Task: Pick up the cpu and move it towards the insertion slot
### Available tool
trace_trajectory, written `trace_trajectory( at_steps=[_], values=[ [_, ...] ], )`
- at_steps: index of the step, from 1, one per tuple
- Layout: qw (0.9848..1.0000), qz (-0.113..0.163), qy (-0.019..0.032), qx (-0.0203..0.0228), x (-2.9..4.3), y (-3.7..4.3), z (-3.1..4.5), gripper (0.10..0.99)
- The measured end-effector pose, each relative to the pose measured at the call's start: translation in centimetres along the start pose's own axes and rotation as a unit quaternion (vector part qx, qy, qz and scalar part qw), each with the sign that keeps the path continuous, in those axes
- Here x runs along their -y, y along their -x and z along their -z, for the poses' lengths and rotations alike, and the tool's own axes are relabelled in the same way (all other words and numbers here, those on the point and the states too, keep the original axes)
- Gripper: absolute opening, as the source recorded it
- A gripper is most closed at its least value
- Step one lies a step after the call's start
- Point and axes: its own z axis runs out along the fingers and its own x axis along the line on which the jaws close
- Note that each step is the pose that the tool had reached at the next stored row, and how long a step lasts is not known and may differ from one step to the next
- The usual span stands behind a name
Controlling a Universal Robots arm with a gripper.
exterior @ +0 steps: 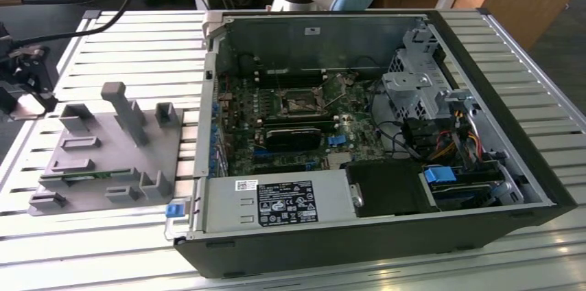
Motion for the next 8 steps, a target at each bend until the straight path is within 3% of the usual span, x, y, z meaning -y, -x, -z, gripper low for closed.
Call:
trace_trajectory(
  at_steps=[8],
  values=[
    [1.0000, 0.000, 0.0000, 0.0000, -0.02, 0.00, 0.41, 0.541]
  ],
)
